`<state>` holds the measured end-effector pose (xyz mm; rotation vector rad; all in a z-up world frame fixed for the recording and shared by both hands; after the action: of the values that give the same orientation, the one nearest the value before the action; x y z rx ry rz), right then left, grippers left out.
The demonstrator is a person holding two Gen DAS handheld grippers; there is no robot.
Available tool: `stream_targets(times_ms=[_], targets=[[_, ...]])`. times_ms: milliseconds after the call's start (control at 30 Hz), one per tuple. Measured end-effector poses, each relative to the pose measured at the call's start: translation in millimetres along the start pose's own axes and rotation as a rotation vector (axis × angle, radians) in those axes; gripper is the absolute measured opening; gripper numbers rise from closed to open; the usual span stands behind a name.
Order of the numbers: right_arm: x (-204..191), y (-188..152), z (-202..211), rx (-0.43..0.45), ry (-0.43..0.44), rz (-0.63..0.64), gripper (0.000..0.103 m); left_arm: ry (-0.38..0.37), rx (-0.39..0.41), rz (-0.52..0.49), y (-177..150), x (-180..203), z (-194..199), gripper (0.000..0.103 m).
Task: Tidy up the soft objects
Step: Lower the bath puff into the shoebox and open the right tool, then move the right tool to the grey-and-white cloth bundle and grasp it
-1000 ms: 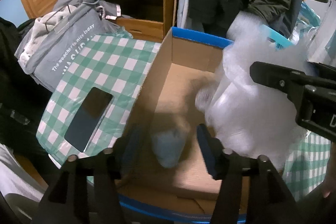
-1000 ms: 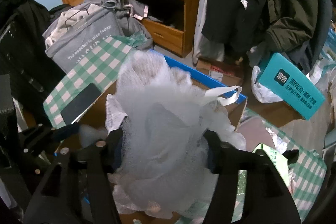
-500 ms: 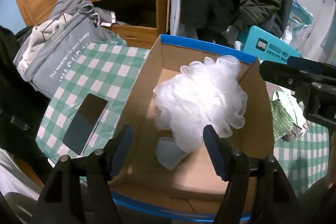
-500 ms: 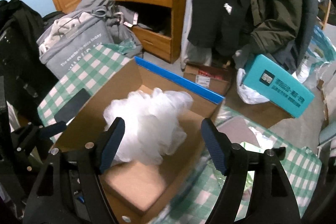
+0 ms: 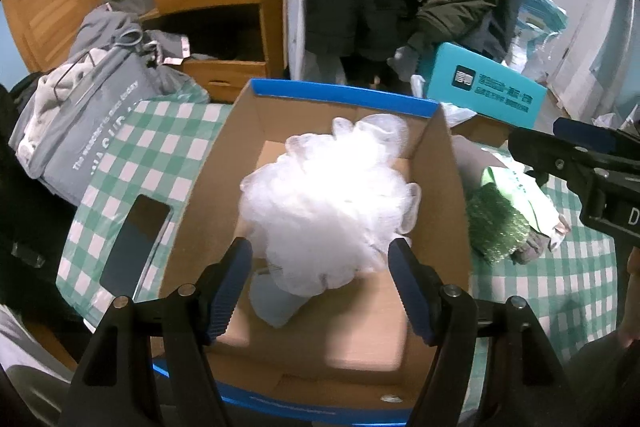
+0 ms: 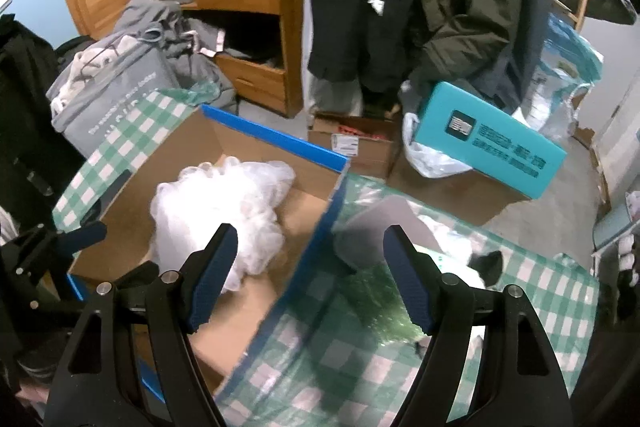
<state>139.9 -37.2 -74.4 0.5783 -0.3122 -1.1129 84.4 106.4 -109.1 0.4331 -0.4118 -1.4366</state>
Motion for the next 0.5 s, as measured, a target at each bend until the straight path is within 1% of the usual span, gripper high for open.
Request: stream_targets(times_ms=[400, 467, 500], targets=[[52.0, -19.9, 18.0, 0.01, -0.052, -0.07, 0.076, -0.021, -0.001, -0.067, 1.7, 42.3, -0.6, 0.073], [61.2, -24.6, 20.0, 0.008, -0.061, -0.084, 0.076, -0.017, -0.001, -0.083, 1.5, 50.2, -0.8, 0.076], [67.1, -27.3, 21.2, 0.007, -0.065, -0.092, 0.076, -0.017, 0.001, -0.09, 1.5, 54.0, -0.8, 0.076]])
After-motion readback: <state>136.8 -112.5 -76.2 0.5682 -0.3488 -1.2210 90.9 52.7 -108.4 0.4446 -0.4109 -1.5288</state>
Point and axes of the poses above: each gripper's, at about its wrist camera, not at the fingertips, and z roughly against the way its jaws point, x to its right, y to its top, the point moved 6 cm from there along -z, roughly the way its jaws point
